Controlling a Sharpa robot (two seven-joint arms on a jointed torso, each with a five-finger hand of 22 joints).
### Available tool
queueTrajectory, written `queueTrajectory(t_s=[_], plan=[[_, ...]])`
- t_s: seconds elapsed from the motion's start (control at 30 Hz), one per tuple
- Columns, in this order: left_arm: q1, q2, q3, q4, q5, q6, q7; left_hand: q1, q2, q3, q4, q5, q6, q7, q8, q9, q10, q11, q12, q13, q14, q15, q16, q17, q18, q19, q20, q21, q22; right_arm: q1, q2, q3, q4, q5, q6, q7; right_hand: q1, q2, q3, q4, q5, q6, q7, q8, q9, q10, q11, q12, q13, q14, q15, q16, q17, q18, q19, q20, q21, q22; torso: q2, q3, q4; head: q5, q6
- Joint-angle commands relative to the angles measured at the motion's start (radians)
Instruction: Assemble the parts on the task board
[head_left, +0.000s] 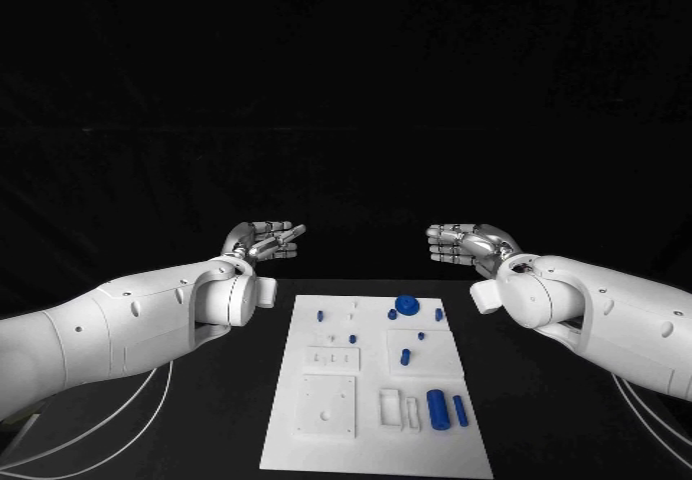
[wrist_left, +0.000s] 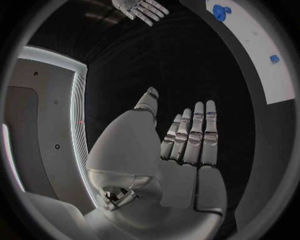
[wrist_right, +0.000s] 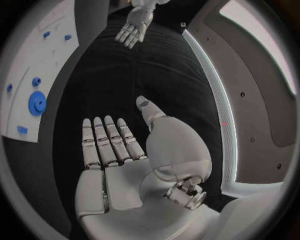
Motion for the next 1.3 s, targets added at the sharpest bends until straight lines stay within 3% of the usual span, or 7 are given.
queueTrajectory(t_s=[0.03,0.27,0.37,0.63,0.73,1.1,1.3], plan=[[0.003,-0.008,0.001,0.012,-0.021,0.093,-0.010,0.009,0.041,-0.008,-0.052,0.011,0.167,-0.005,0.013,0.010,0.139,-0.015,0.010,0.002,0.136,-0.037,0.021,0.013,-0.041,0.088,-0.068,0.060,0.020,0.000,0.009,0.001,-0.017,-0.393,-0.012,0.033,0.039,-0.033,0.124,-0.081,0.030,0.384,-0.031,0.016,0.021,0.383,-0.073,0.012,0.011,0.434,-0.086,0.022,0.034,-0.009,0.376,-0.085,0.054,0.020,0.003,-0.0004,0.0002,0.002,-0.004],[0.012,-0.045,0.001,0.072,-0.085,0.138,-0.027,0.056,0.060,0.012,-0.090,0.030,0.293,-0.044,0.014,0.015,0.332,-0.090,0.009,0.003,0.376,-0.142,0.162,0.101,-0.070,0.232,-0.183,0.236,0.115,0.000,0.013,0.001,-0.016,-0.707,-0.013,0.021,0.040,-0.069,0.162,-0.110,0.079,0.477,-0.061,0.021,0.030,0.580,-0.147,0.025,0.018,0.708,-0.191,0.083,0.110,0.012,0.630,-0.181,0.155,0.046,0.020,-0.0009,0.0011,-0.001,-0.005],[0.020,-0.069,0.002,0.115,-0.115,0.154,-0.032,0.053,0.057,0.011,-0.104,0.026,0.292,-0.047,0.013,0.014,0.352,-0.099,0.009,0.004,0.349,-0.161,0.309,0.208,-0.091,0.200,-0.219,0.371,0.214,0.000,0.011,0.002,-0.001,-0.844,-0.007,-0.002,0.048,-0.076,0.139,-0.114,0.086,0.488,-0.066,0.016,0.029,0.599,-0.157,0.013,0.017,0.800,-0.217,0.110,0.151,0.023,0.717,-0.206,0.191,0.058,0.037,-0.0004,0.0041,-0.007,-0.003],[0.040,-0.144,0.006,0.247,-0.150,0.178,-0.041,0.020,0.036,-0.004,-0.100,0.022,0.257,-0.033,0.013,0.014,0.282,-0.075,0.010,0.005,0.269,-0.148,0.433,0.281,-0.074,0.118,-0.200,0.481,0.307,0.002,0.005,0.004,0.055,-1.135,0.019,-0.081,0.037,-0.095,0.107,-0.126,0.077,0.461,-0.066,0.014,0.021,0.568,-0.158,0.012,0.017,0.825,-0.245,0.515,0.464,0.038,0.898,-0.268,0.339,0.143,0.086,0.0047,0.0158,-0.022,0.014],[0.044,-0.172,0.007,0.295,-0.159,0.182,-0.041,0.012,0.031,-0.011,-0.101,0.020,0.250,-0.030,0.013,0.014,0.267,-0.070,0.010,0.005,0.264,-0.146,0.451,0.282,-0.068,0.112,-0.197,0.501,0.322,0.003,0.008,0.004,0.072,-1.241,0.024,-0.121,0.018,-0.114,0.153,-0.129,0.068,0.452,-0.069,0.015,0.022,0.533,-0.153,0.009,0.016,0.802,-0.245,0.640,0.589,0.008,0.943,-0.295,0.452,0.223,0.104,0.0070,0.0210,-0.031,0.018],[0.076,-0.210,0.009,0.365,-0.194,0.186,-0.041,-0.009,0.026,-0.043,-0.134,0.016,0.231,-0.020,0.013,0.014,0.210,-0.052,0.010,0.005,0.245,-0.132,0.443,0.247,-0.044,0.106,-0.182,0.549,0.358,0.003,0.032,0.004,0.092,-1.484,0.026,-0.227,-0.010,-0.198,0.286,-0.080,0.037,0.447,-0.071,0.015,0.024,0.481,-0.138,0.010,0.015,0.777,-0.242,0.737,0.624,0.029,0.877,-0.297,0.652,0.432,0.147,0.0065,0.0311,-0.040,0.028],[0.082,-0.212,0.010,0.381,-0.197,0.187,-0.040,-0.011,0.027,-0.044,-0.135,0.015,0.231,-0.020,0.013,0.014,0.210,-0.052,0.010,0.005,0.245,-0.132,0.444,0.246,-0.044,0.105,-0.182,0.553,0.361,0.002,0.046,0.004,0.091,-1.548,0.023,-0.256,0.001,-0.215,0.311,-0.061,0.019,0.451,-0.071,0.014,0.024,0.498,-0.142,0.010,0.016,0.774,-0.244,0.756,0.607,0.030,0.876,-0.299,0.672,0.499,0.161,0.0073,0.0347,-0.044,0.031]])
